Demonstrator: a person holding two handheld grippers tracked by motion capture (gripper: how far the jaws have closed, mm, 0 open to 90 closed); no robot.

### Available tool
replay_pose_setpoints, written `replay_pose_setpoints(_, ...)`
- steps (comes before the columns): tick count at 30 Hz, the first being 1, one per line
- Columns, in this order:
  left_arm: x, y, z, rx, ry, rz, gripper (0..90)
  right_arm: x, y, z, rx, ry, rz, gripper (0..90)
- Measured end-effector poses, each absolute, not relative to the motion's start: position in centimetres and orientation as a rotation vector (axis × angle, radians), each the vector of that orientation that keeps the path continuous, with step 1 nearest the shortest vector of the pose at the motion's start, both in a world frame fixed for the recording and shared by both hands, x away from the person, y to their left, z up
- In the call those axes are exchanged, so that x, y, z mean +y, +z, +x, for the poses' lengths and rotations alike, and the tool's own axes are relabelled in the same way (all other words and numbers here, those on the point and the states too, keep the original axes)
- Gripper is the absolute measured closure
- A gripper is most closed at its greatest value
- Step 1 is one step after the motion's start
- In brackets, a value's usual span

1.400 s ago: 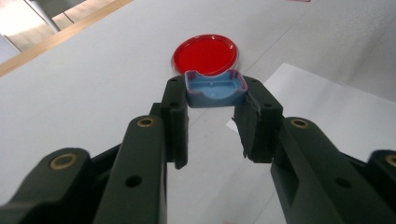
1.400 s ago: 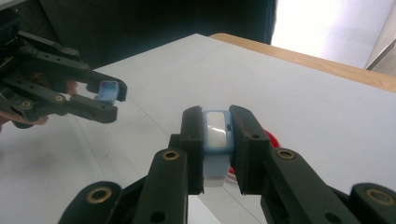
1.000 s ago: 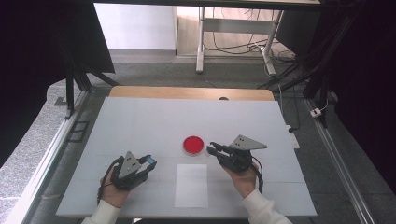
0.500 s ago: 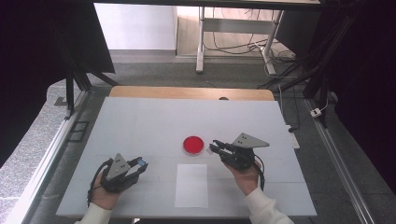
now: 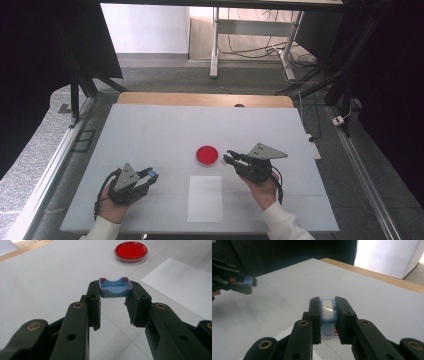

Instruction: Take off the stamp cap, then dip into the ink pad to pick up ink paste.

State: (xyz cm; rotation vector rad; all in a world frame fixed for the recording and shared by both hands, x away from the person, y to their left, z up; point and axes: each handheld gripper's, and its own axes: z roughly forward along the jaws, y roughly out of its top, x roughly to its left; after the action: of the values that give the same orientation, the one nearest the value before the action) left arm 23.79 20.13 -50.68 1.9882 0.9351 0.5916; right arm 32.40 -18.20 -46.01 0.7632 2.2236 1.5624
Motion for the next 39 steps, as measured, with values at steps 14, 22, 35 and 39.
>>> replay_pose_setpoints(14,20.2,-50.7,23.9,0.938,0.595,1.991,65.7,-17.7,-45.6,32.8,2.221,1.566,0.746,75.8)
replay_pose_setpoints(22,20.1,-50.8,24.0,0.939,0.590,1.998,65.7,-17.2,-45.4,33.4,2.234,1.563,0.740,75.8)
replay_pose_setpoints(35,20.0,-50.9,24.1,0.943,0.589,1.999,65.7,-15.7,-45.9,35.4,2.268,1.545,0.752,75.8)
replay_pose_setpoints(39,19.9,-50.9,24.0,0.938,0.590,2.003,65.7,-15.1,-45.6,35.8,2.274,1.543,0.739,75.8)
